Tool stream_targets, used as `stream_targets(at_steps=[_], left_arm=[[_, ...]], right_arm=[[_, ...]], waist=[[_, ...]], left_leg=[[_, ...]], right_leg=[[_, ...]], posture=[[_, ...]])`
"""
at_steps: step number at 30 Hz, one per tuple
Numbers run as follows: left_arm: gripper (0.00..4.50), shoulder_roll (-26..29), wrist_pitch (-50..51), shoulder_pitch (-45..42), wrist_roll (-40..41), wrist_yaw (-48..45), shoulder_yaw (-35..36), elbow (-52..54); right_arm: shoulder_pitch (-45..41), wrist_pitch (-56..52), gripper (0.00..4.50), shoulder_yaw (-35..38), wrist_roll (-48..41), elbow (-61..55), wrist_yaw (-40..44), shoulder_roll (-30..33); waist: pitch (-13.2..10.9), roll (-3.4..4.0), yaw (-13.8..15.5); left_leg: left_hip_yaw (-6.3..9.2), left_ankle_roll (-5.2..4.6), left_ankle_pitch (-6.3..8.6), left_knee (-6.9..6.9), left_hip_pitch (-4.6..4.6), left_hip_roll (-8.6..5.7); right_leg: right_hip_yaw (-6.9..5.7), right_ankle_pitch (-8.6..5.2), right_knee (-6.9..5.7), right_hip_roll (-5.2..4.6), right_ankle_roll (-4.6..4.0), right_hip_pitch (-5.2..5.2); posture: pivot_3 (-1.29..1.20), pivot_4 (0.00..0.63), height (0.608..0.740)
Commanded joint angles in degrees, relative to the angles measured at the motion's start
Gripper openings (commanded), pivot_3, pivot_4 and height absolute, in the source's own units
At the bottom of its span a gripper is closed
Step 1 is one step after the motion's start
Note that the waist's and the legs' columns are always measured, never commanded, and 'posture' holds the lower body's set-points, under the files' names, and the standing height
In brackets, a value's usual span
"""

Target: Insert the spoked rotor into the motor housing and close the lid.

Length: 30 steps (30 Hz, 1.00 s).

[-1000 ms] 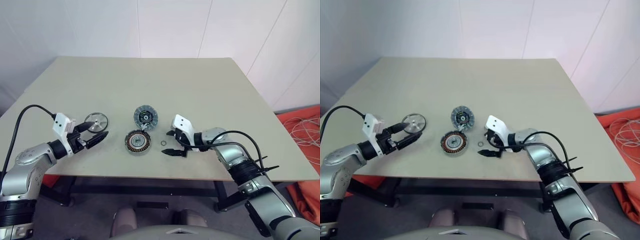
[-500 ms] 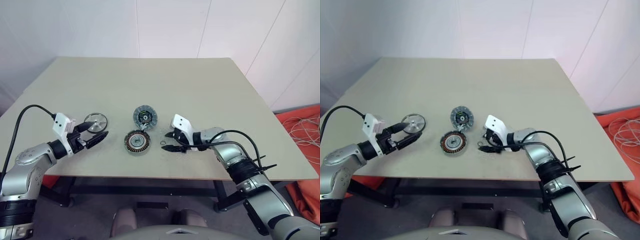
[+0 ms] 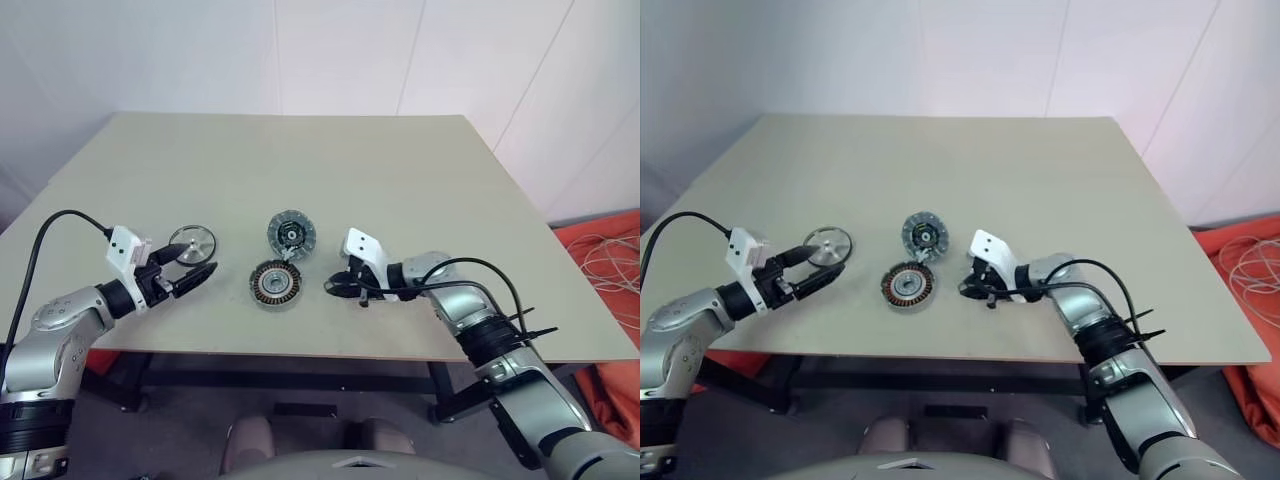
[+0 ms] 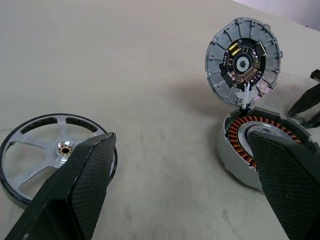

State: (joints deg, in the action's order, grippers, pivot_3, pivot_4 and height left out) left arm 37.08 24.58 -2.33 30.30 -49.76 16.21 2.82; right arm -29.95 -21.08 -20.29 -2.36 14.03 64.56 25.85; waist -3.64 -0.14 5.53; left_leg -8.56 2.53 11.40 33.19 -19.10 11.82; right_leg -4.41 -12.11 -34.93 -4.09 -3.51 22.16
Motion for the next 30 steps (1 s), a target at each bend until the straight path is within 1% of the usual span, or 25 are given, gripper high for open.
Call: stream_targets(at_steps=[1, 4, 10, 14, 20, 23, 30], left_arm=[[4.5, -0.2, -2.9, 0.5, -0.3, -0.7, 0.9, 0.5], [4.5, -0.7, -4.7, 1.6, -0.7, -1.1, 0.5, 0.6], [4.5, -0.2, -7.7, 3.0, -3.0, -2.2, -1.1, 1.1], [4.5, 0.2, -9.5, 3.7, -4.2, -2.9, -1.5, 2.1], [4.5, 1.1, -7.8, 5.0, -2.6, -5.6, -2.2, 4.7], [4.5, 1.7, -7.6, 5.6, -2.6, -7.2, -3.1, 5.5], [4.5, 2.3, -8.2, 6.5, -2.7, -9.0, -3.2, 5.8]], right_arm=[[-2.7, -6.8, 0.64, 1.2, -3.7, -8.7, 4.2, 2.6], [-6.1, -10.7, 0.64, 1.9, -5.0, -11.7, 3.6, 1.8], [-10.8, -14.0, 0.64, -0.1, -5.4, -13.1, 0.4, -3.4], [-12.3, -11.9, 0.64, -2.8, -3.2, -9.5, -1.0, -5.8], [-13.9, -11.2, 0.64, -5.2, -1.7, -3.7, -3.6, -9.6], [-14.2, -9.8, 0.64, -5.8, -0.7, -0.5, -4.7, -11.4], [-14.3, -8.5, 0.64, -6.3, 0.2, 2.3, -5.5, -14.0]], waist=[[0.0, 0.0, 0.0], [0.0, 0.03, -0.4], [0.0, 0.01, -0.1], [0.0, -0.01, 0.0], [0.0, 0.0, -0.2], [0.0, 0.0, -0.3], [0.0, 0.02, -0.3]], left_leg=[[0.0, 0.0, 0.0, -0.01, -0.01, 0.01], [-0.02, 0.01, 0.0, -0.02, -0.05, 0.03], [0.0, 0.08, -0.05, -0.03, 0.05, 0.07], [0.02, 0.05, -0.03, -0.02, 0.0, 0.01], [0.02, 0.06, -0.03, -0.04, -0.01, 0.04], [0.01, 0.07, -0.03, -0.04, 0.0, 0.04], [0.01, 0.07, -0.03, -0.05, -0.01, 0.05]], right_leg=[[0.0, 0.0, 0.0, 0.0, 0.0, -0.01], [0.0, -0.01, -0.01, 0.01, 0.01, -0.01], [0.0, -0.02, -0.05, 0.07, 0.02, 0.02], [0.01, 0.0, -0.01, 0.01, 0.01, 0.06], [0.01, 0.0, -0.05, 0.03, 0.0, 0.13], [0.02, 0.0, -0.07, 0.03, 0.0, 0.13], [0.03, 0.0, -0.07, 0.03, -0.01, 0.15]], posture=[[0.0, 0.0, 0.74], [0.0, 0.0, 0.74], [0.0, 0.0, 0.74], [0.0, 0.0, 0.74], [0.0, 0.0, 0.74], [0.0, 0.0, 0.74], [0.0, 0.0, 0.74]])
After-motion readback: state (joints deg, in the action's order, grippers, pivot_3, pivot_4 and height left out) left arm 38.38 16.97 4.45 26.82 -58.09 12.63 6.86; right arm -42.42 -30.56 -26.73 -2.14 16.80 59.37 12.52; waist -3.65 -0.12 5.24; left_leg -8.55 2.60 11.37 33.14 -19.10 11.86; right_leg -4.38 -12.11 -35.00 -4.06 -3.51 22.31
